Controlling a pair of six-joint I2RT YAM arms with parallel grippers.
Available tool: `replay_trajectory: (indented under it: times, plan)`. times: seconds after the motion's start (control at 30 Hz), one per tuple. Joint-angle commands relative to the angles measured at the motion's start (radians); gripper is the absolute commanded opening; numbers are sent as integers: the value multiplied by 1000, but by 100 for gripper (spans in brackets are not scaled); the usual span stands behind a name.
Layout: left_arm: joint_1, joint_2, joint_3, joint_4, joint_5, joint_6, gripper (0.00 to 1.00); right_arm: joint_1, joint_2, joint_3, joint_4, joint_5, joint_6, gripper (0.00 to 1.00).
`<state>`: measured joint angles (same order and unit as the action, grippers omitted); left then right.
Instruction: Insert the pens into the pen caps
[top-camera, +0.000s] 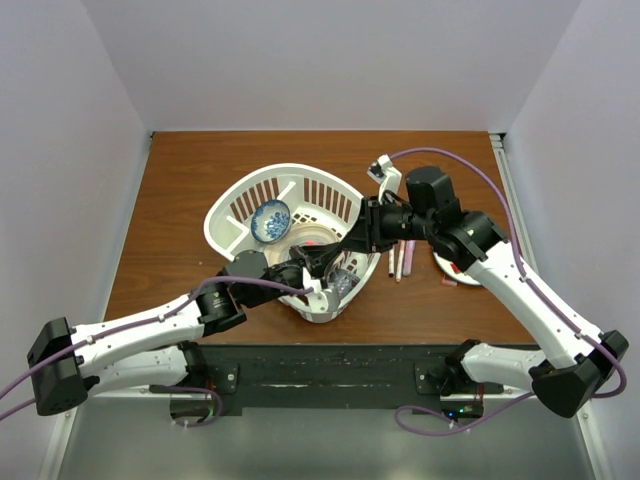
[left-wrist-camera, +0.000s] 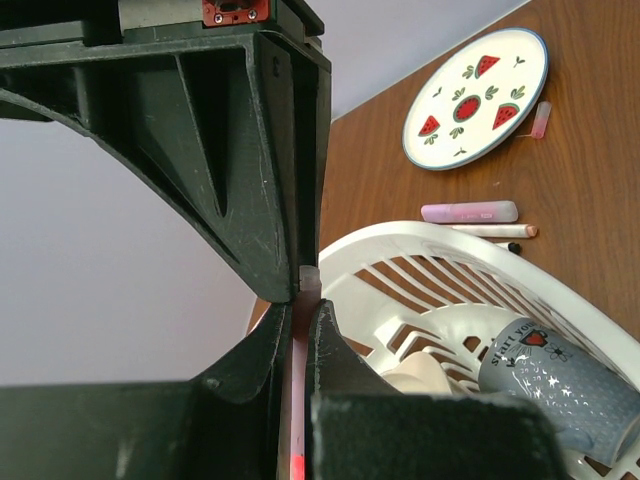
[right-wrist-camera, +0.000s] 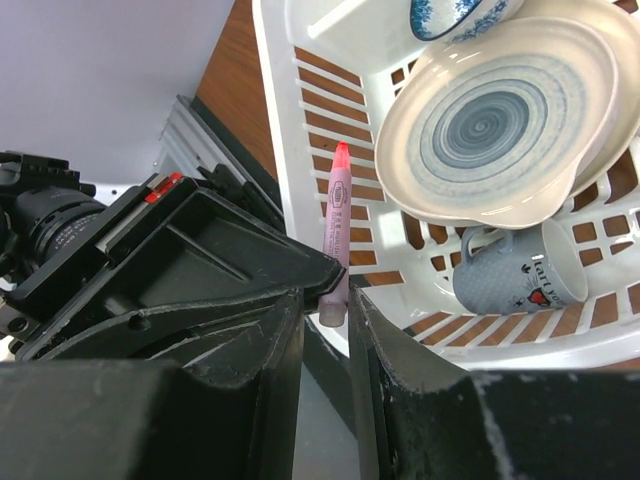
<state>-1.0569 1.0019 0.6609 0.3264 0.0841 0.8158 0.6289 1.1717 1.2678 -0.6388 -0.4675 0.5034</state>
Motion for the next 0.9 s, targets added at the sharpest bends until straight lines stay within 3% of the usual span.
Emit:
replay_trajectory:
  times: [0.0,0.23,0.3,0.37,0.5,0.53,0.57,0.63,0.67,0.73,0.77,0.83,0.87]
  plan:
    - [-9,0,11,54,-1,23,0,14,-10,-11,-25,20,-23,28]
    - [-9,-5,11,54,9,25,0,12,-23,-28,-25,21,-28,22]
    - [-9,-6,11,57,16,19,0,15,-24,-31,-12,20,-28,16]
    - [-11,-3,11,65,10,10,0,15,-33,-44,14,26,-25,1]
    - [-11,-3,11,82,-17,-27,4,15,-58,-71,79,27,-14,0]
    - [-11,-3,12,89,-27,-35,14,15,-67,-77,94,29,-12,0]
    - [-11,-2,16,88,-47,-40,35,14,-82,-82,96,55,-14,0]
    - [-11,-2,23,86,-72,-62,52,14,-107,-90,100,95,-14,0]
    - [-11,0,28,85,-110,-72,69,15,-133,-96,109,114,-14,0]
    - [-11,1,42,92,-141,-115,92,15,-156,-110,125,158,-12,0]
    - [-11,0,58,94,-171,-141,100,14,-181,-117,128,165,-6,0]
    - [-11,6,94,86,-217,-251,100,14,-199,-119,137,220,-6,0]
    - [-11,21,152,71,-309,-304,100,14,-208,-123,142,242,-6,0]
